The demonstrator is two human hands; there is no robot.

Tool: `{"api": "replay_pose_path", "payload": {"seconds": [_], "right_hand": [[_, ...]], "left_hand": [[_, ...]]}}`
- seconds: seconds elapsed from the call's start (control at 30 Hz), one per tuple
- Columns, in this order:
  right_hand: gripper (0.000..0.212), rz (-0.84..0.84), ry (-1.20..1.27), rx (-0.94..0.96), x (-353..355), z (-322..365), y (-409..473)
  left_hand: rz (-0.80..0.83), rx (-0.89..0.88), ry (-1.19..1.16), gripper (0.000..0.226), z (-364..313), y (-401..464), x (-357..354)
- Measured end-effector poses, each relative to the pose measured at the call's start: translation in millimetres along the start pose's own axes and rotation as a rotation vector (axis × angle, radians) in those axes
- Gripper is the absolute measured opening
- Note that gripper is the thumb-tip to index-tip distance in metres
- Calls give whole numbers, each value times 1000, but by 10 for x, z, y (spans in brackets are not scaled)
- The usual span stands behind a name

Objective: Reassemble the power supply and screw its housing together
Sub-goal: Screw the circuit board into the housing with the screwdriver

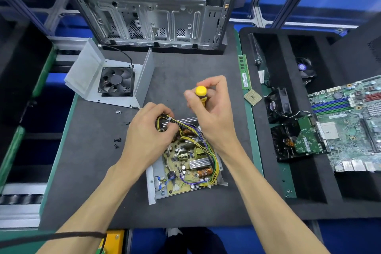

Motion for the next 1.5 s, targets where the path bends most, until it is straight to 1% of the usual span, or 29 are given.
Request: {"api": "replay_pose_path", "payload": {"seconds": [0.03, 0.1, 0.13, 0.17, 0.2, 0.3, 0.33, 0.4, 0.43, 0.53, 0.57, 0.63, 0.73, 0.77, 0.83, 0.87, 0.9, 0.93, 0.97, 1.0, 1.03, 1.1, 1.17, 1.2, 1.27, 1.33, 1.43, 1.5], "right_hand": [[12, 23, -8, 1, -2, 5, 3], [28, 65, -36, 17, 8, 1, 8], [33, 67, -44, 10, 11, -1, 13], [33, 56, -46, 11, 16, -5, 20], [30, 39, -49, 9, 17, -1, 21], [9, 19, -20, 11, -8, 10, 13], [7, 5, -5, 9, -6, 18, 6], [10, -20, -4, 6, 20, 31, -4], [9, -4, -17, 12, 22, 41, -4], [33, 49, -64, 9, 0, 31, -5], [35, 43, -70, 2, 3, 25, -1], [28, 13, -68, 2, 16, 35, -5], [7, -9, -15, 18, 8, 53, -20], [5, -22, -9, 24, 16, 56, -30], [8, -59, -18, 20, 51, 49, -48], [2, -56, -22, 30, 64, 49, -55], [9, -50, -33, 37, 65, 55, -63], [21, -36, -50, 47, 59, 50, -68], [29, -22, -62, 39, 50, 39, -66], [33, -21, -74, 36, 56, 30, -65], [32, -31, -76, 29, 61, 29, -63], [22, -60, -63, 24, 71, 31, -59], [7, -83, -15, 41, 72, 38, -62], [6, -94, 12, 43, 74, 31, -66], [14, -133, -3, 33, 102, 33, -76], [8, -115, -23, 36, 115, 28, -83], [33, -65, -52, 41, 107, 2, -75], [32, -74, -66, 34, 103, 1, -64]], "left_hand": [[-1, 3, -2, 15, 9, 1, -2], [-2, 6, -13, 15, 24, 5, -7], [0, 7, -19, 14, 28, 6, -11], [2, 3, -20, 14, 30, 10, -15], [5, -2, -19, 14, 30, 12, -20], [12, -17, -59, 10, 61, 24, -32], [13, -15, -113, 16, 80, 24, -27], [15, 6, -261, 31, 141, 15, -21], [7, 19, -331, 34, 176, 11, -21], [-43, 50, -489, 35, 283, -6, -27], [-53, 51, -519, 37, 309, -5, -33], [-61, 44, -555, 40, 326, 5, -42], [-59, 34, -592, 39, 317, 71, -33], [-53, 36, -607, 39, 316, 110, -33], [-33, 52, -634, 42, 317, 185, -44], [-26, 65, -655, 42, 333, 217, -52], [-22, 79, -679, 41, 357, 245, -63], [-20, 93, -699, 40, 387, 265, -72], [-19, 104, -709, 40, 416, 284, -82], [-15, 109, -709, 40, 439, 297, -93], [-10, 112, -708, 41, 457, 305, -104], [-9, 114, -709, 41, 480, 314, -120], [-9, 115, -720, 42, 483, 326, -133], [-9, 118, -724, 44, 487, 330, -137], [-9, 126, -715, 46, 505, 339, -143], [-4, 121, -673, 45, 524, 337, -141], [4, 117, -610, 44, 549, 317, -125], [11, 112, -567, 46, 533, 298, -109]]}}
Point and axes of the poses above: each hand's wrist, its own y-axis towards the middle knuckle, its own x-axis out of the back of the hand, z = x × y, the point moved 8 cm from there along y, towards the middle knuckle, and after that the axes turned 6 degrees about z, right-handed, at the moved point
